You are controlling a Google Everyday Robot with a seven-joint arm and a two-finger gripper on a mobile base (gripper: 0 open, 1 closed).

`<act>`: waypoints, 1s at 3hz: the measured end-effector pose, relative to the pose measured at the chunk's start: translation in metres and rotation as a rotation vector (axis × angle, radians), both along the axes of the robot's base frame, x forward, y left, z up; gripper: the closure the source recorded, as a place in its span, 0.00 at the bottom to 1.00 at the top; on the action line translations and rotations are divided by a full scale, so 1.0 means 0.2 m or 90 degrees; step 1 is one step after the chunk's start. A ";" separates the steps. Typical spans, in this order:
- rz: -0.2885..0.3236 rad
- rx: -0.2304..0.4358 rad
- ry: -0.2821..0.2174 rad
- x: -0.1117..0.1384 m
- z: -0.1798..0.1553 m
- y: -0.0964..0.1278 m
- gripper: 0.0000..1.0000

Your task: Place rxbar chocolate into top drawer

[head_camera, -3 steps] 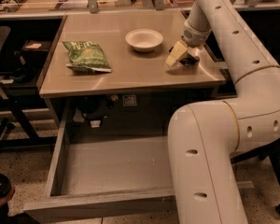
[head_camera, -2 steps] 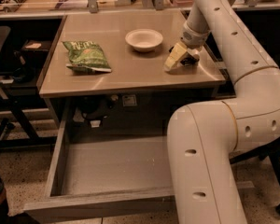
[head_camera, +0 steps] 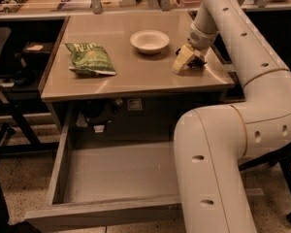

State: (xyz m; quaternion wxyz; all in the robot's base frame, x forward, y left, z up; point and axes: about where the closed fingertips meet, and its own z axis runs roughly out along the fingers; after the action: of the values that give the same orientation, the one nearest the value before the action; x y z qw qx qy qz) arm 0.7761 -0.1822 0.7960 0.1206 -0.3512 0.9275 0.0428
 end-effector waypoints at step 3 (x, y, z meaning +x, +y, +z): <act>0.000 0.000 0.000 0.00 0.00 0.00 1.00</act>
Offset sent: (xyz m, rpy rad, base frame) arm 0.0000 0.0000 0.0000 0.0000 0.0000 0.0000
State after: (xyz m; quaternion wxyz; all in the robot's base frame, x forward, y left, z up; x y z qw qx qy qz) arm 0.7761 -0.1822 0.7965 0.1206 -0.3512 0.9275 0.0428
